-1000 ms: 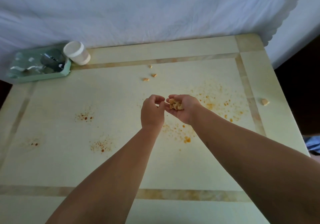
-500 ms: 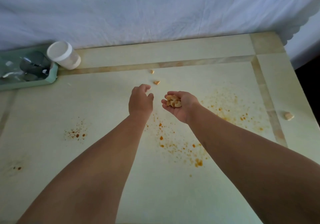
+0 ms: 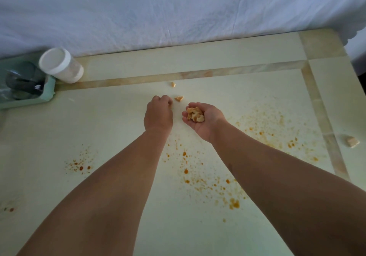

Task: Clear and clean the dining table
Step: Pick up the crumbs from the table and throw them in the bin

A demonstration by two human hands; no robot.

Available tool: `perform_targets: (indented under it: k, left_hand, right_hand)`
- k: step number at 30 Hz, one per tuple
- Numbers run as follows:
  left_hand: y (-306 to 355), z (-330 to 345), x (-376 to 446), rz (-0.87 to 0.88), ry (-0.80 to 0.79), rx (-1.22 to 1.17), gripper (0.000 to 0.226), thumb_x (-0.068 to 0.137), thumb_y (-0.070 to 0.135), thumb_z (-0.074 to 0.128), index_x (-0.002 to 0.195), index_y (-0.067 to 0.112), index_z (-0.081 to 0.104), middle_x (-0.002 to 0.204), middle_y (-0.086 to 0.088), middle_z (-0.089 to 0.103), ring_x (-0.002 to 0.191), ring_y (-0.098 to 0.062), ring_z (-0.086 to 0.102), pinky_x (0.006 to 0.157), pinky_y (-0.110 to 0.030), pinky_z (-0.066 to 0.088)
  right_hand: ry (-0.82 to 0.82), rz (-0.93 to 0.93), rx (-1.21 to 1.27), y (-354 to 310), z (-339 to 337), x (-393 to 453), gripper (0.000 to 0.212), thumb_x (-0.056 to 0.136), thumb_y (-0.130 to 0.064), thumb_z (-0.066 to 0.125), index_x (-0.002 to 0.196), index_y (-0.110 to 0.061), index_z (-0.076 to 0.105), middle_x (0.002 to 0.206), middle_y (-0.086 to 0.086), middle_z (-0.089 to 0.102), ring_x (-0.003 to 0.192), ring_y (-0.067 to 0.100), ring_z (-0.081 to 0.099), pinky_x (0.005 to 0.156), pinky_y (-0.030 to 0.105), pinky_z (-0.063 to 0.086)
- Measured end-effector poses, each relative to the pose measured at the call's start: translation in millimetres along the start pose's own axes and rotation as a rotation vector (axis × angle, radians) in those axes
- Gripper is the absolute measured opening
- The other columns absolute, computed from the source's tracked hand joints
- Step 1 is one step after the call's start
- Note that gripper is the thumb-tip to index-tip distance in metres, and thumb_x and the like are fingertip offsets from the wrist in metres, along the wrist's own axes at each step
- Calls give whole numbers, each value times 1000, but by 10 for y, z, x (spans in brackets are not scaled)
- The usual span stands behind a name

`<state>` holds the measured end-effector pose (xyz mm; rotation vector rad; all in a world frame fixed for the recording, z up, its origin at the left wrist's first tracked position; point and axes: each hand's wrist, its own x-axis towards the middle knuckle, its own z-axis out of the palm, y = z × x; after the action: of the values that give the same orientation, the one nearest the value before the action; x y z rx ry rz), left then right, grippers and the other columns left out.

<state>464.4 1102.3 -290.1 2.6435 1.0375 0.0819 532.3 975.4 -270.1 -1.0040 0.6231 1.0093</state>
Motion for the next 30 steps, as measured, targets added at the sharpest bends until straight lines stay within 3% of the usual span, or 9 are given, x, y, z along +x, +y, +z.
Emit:
perform_targets:
  k: [4,8,11,17,21,24,27,30]
  left_hand:
    - [3,3,15,-25,-7,-32,20,95,18,53,111,19,64,107,-4,59,96,-21,58,75,-31,49]
    - [108,-48,-43,-92,-16,-326,23,87,20,61,109,18,63,103,2,61,90,-12,58,72,-22,45]
    - [234,-92,-165,-45,-47,-535,23,85,24,64,108,19,66,95,8,65,87,-8,62,75,-22,51]
    - [363,-187,-363,3,-188,-702,14,81,25,69,93,29,71,80,15,69,76,4,63,71,-19,54]
    - [328,-223,-341,54,-274,-765,16,80,33,69,94,31,75,86,15,74,86,-2,69,81,-31,58]
    - [269,-185,-278,29,-182,-703,17,86,33,64,97,27,75,90,13,73,87,-2,68,82,-32,58]
    - [155,-109,-152,-11,-11,-573,14,89,29,63,99,24,72,95,14,71,86,-1,64,83,-32,56]
    - [62,-38,10,-23,30,-478,16,88,29,65,104,25,68,99,11,67,89,-5,61,81,-31,53]
  right_hand:
    - [-17,-1,30,18,-13,38,16,94,-7,55,100,5,64,98,21,62,85,34,62,94,47,54]
    - [-22,-6,64,28,-20,42,21,97,-12,53,101,6,63,100,22,62,87,36,61,95,49,53]
    - [-19,-15,87,29,-34,18,26,99,-13,51,108,8,63,107,24,64,94,36,64,95,51,53]
    - [-16,1,145,42,-69,-27,39,102,-18,43,121,12,59,110,30,68,99,39,70,88,47,57]
    - [-10,6,164,38,-104,-6,42,102,-22,45,119,13,61,109,31,68,98,39,70,87,47,58]
    - [-17,-6,161,35,-120,42,36,99,-19,51,112,12,63,108,25,69,94,37,71,84,47,59]
    - [-12,-19,137,40,-115,85,22,100,-16,50,99,3,60,95,23,65,81,37,69,80,44,59]
    - [-7,-17,132,60,-129,146,21,99,-16,51,92,1,60,91,22,65,82,39,68,80,44,59]
